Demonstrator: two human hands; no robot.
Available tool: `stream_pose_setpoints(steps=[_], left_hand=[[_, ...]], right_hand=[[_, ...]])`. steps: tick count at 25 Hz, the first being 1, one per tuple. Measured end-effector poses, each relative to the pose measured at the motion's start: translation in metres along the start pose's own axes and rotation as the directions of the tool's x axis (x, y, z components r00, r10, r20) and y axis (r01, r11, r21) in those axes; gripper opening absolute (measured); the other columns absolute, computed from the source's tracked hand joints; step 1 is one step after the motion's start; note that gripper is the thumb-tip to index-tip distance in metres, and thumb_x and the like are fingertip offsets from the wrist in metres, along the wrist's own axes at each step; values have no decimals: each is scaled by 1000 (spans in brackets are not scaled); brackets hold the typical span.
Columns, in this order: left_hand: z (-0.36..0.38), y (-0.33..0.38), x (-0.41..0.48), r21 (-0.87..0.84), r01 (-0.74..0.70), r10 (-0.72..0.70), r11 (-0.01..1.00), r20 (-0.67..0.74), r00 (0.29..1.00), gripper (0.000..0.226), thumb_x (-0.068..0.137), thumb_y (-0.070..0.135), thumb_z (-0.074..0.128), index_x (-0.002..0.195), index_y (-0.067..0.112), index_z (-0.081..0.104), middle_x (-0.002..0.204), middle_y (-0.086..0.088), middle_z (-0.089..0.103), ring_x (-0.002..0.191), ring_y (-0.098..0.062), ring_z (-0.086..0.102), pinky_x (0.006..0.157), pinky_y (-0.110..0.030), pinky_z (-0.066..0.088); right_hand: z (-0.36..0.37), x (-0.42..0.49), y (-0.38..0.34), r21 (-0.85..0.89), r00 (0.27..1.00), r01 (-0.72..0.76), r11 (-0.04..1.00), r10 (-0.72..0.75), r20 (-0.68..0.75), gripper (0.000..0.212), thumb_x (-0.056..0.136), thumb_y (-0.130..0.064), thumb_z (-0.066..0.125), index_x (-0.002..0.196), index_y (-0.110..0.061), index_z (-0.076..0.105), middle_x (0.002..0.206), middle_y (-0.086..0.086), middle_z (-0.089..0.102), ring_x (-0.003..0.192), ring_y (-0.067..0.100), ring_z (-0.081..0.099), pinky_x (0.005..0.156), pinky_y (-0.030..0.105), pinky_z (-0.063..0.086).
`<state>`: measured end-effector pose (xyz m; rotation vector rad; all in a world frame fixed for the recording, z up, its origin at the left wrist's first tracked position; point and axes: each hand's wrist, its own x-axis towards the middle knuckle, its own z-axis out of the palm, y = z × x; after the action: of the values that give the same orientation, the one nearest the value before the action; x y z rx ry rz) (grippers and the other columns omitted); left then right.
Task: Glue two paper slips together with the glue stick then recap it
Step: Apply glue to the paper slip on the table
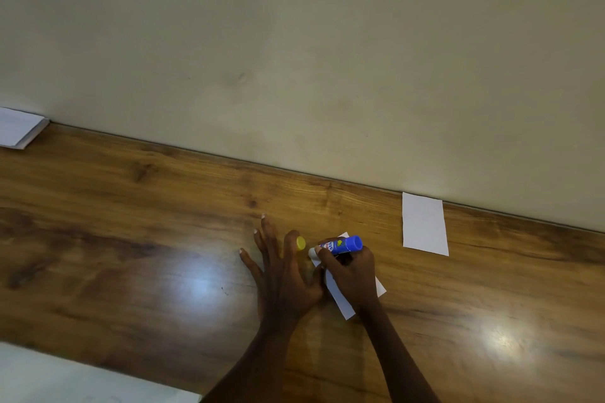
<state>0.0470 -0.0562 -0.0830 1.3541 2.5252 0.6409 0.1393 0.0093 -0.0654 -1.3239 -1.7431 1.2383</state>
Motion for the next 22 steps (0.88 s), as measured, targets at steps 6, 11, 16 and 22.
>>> stream_pose_setpoints(steps=[6,11,16,22], left_hand=[[0,0,-1,17,-8,9,1000,-22,1000,75,66,50,66,128,16,41,153,-22,4,139,-44,6,105,-61,-6],[-1,1,-1,19,-1,1,1000,-8,1000,74,68,52,64,128,19,36,154,-22,2,140,-43,3,106,-59,-7],[-3,4,-2,32,-2,3,999,-39,999,70,67,47,68,124,15,42,151,-26,13,137,-48,14,104,-68,4],[-3,4,-2,43,2,-1,999,-39,999,70,67,52,56,124,13,45,152,-24,12,138,-46,12,105,-65,-1]], right_hand=[[-2,1,1,-53,997,58,997,-56,45,15,70,-11,73,77,-2,64,63,-3,62,53,3,56,56,8,44],[-7,3,0,-89,995,93,992,-89,49,17,68,-9,75,78,0,64,59,-14,57,51,1,58,53,6,44],[-23,12,-1,-102,997,76,992,-76,3,20,70,-7,73,83,4,63,67,2,59,54,3,54,50,1,42],[-37,23,5,-96,996,-42,994,33,-86,21,74,-9,70,87,3,58,74,6,57,58,5,51,51,-2,41]])
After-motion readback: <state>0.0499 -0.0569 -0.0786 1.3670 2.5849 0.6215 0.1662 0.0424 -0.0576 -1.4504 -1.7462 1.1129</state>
